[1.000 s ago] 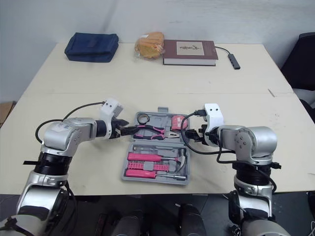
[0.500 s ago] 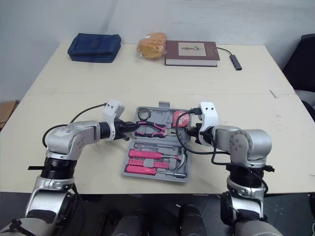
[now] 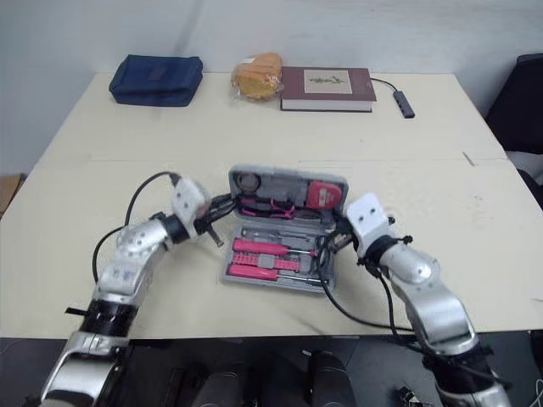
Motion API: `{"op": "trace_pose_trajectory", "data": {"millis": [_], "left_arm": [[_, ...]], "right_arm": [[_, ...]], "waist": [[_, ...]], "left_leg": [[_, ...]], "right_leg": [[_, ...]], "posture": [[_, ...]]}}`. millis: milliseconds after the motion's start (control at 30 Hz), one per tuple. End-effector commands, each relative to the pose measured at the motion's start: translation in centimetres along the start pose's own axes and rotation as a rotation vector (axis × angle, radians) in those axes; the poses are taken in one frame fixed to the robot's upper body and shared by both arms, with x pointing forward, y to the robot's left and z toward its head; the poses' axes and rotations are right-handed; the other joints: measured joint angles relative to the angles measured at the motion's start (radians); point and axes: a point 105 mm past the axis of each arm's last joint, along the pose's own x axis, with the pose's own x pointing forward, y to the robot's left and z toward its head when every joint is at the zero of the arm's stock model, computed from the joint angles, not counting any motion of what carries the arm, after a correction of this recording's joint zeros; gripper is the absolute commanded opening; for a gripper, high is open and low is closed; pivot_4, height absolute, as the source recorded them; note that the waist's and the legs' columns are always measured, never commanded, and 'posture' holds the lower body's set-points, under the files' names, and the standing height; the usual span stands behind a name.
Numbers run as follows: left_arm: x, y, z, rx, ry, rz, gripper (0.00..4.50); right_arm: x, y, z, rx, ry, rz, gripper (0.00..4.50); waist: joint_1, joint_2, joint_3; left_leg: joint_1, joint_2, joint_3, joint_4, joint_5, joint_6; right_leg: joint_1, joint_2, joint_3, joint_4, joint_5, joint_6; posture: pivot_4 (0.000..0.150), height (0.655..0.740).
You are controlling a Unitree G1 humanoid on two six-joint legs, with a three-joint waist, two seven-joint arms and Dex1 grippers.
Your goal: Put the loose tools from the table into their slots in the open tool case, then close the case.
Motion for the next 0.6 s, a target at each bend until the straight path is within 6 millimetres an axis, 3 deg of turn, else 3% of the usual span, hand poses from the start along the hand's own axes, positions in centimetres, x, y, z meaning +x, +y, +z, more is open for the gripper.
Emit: {"op": "trace_pose_trajectory", "data": {"millis": [33, 100, 267, 300, 333, 433, 500, 533, 600], "left_arm": [[-2.2, -0.8, -0.2, 0.197, -0.022, -0.082, 0.00], [-3.2, -1.3, -1.0, 0.224, -0.007, -0.105, 0.00], [-4.4, -1.1, -1.5, 0.196, -0.017, -0.081, 0.00], [-4.4, -1.1, -1.5, 0.176, -0.026, -0.075, 0.73], [-4.4, -1.0, -1.4, 0.183, -0.027, -0.077, 1.03], [-5.2, -0.3, -1.2, 0.221, -0.007, -0.070, 2.41], [-6.9, 0.1, -2.1, 0.194, 0.058, -0.117, 3.42], [-8.2, 0.7, -2.7, 0.151, 0.109, -0.123, 3.72], [-10.1, 2.0, -3.4, 0.055, 0.174, -0.108, 3.72]], "right_arm": [[-1.5, -0.8, -2.0, -0.364, -0.001, -0.066, 0.00], [-2.1, 0.1, -2.8, -0.487, -0.011, -0.033, 0.00], [-3.2, 1.8, -4.1, -0.551, -0.027, -0.015, 0.00], [-3.4, 2.0, -4.2, -0.541, -0.034, -0.010, 0.00], [-3.5, 2.1, -4.2, -0.538, -0.043, -0.008, 0.00], [-4.9, 2.0, -4.1, -0.567, -0.050, 0.002, 1.19], [-6.3, 1.7, -3.9, -0.576, -0.044, 0.015, 2.24], [-7.1, 1.4, -3.7, -0.553, -0.039, 0.026, 2.57], [-8.5, 1.2, -3.2, -0.506, -0.039, 0.046, 2.57]], "waist": [[0.000, 0.000, 0.000], [-0.002, 0.000, 0.000], [-0.001, 0.000, 0.000], [-0.001, 0.000, 0.000], [-0.001, 0.000, 0.000], [0.007, 0.000, 0.000], [0.015, 0.000, 0.000], [0.013, 0.000, 0.000], [0.005, 0.000, 0.000]], "left_leg": [[0.000, 0.000, 0.000, 0.001, 0.000, 0.001], [0.001, 0.000, 0.000, 0.000, 0.000, 0.001], [0.010, 0.003, 0.000, -0.002, 0.000, 0.000], [0.011, 0.003, 0.000, -0.002, 0.000, 0.000], [0.012, 0.003, 0.000, -0.002, 0.000, 0.000], [0.012, 0.003, 0.000, -0.003, -0.001, 0.000], [0.010, 0.003, -0.004, -0.003, 0.000, 0.000], [0.009, 0.003, -0.004, -0.003, -0.001, 0.000], [0.009, 0.003, -0.003, -0.003, -0.001, 0.000]], "right_leg": [[0.000, -0.001, 0.000, 0.000, 0.000, 0.000], [0.000, -0.001, 0.000, 0.000, 0.001, 0.000], [0.010, -0.002, 0.000, -0.004, 0.000, 0.000], [0.011, -0.003, 0.001, -0.005, 0.000, -0.001], [0.011, -0.003, 0.002, -0.005, 0.000, -0.001], [0.011, -0.004, 0.003, -0.004, 0.000, -0.001], [0.011, -0.005, 0.003, -0.005, 0.000, -0.001], [0.011, -0.005, 0.003, -0.005, 0.000, -0.001], [0.011, -0.005, 0.003, -0.005, 0.000, -0.002]], "posture": [[0.150, 0.7400], [0.150, 0.7400], [0.150, 0.7400], [0.150, 0.7400], [0.150, 0.7400], [0.150, 0.7400], [0.150, 0.7400], [0.150, 0.7400], [0.150, 0.7400]]}}
